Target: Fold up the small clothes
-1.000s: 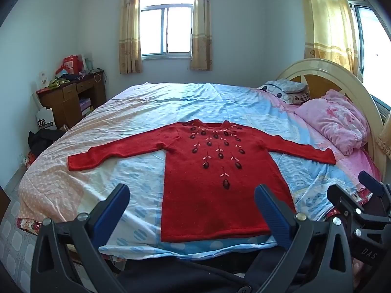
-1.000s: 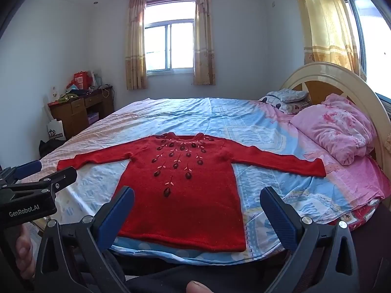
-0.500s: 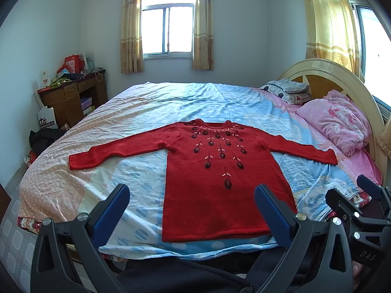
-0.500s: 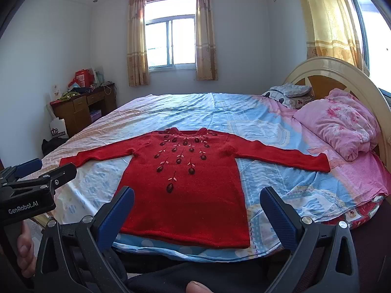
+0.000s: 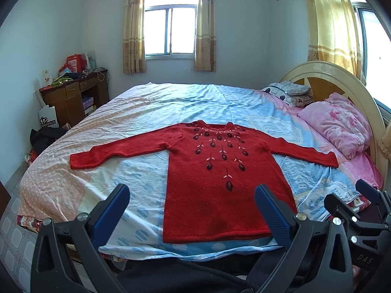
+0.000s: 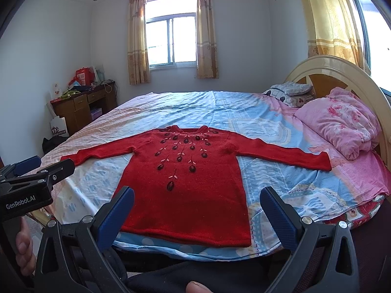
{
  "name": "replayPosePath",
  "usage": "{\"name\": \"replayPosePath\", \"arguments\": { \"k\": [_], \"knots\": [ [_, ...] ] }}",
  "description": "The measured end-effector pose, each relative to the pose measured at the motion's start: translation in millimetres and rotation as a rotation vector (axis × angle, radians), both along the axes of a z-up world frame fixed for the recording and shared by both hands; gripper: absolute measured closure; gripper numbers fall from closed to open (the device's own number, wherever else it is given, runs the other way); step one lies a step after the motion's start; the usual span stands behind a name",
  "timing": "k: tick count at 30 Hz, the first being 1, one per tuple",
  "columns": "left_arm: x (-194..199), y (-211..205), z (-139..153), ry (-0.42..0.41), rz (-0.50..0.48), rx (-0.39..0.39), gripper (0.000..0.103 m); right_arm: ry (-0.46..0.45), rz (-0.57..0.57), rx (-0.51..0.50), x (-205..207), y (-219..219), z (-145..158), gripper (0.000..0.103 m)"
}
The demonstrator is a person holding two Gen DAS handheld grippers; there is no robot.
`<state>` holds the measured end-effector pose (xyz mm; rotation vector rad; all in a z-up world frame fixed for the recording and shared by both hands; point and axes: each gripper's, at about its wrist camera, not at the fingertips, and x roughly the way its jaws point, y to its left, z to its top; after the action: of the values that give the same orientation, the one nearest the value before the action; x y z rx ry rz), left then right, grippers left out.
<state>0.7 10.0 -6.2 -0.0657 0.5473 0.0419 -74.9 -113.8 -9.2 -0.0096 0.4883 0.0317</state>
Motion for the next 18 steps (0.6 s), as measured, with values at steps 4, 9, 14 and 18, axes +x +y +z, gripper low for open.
{"name": "replayPosePath", "arguments": {
  "k": [4,9,14,18],
  "knots": [
    [0.4,-0.3,0.3,0.005,0.000,-0.002,0.000,0.006,0.002,0.000,0.4,0.8,-1.6,0.001],
    [0.7,0.3,0.2,0.005,0.000,-0.002,0.000,0.007,0.003,0.001,0.7,0.7,-1.6,0.001],
    [1.6,-0.4,0.0,0.010,0.000,-0.005,0.000,0.014,0.004,0.002,1.4,0.2,-1.8,0.001],
    [1.9,-0.3,0.0,0.011,0.000,-0.005,0.000,0.012,0.006,-0.001,1.9,0.3,-1.2,0.001]
  ]
}}
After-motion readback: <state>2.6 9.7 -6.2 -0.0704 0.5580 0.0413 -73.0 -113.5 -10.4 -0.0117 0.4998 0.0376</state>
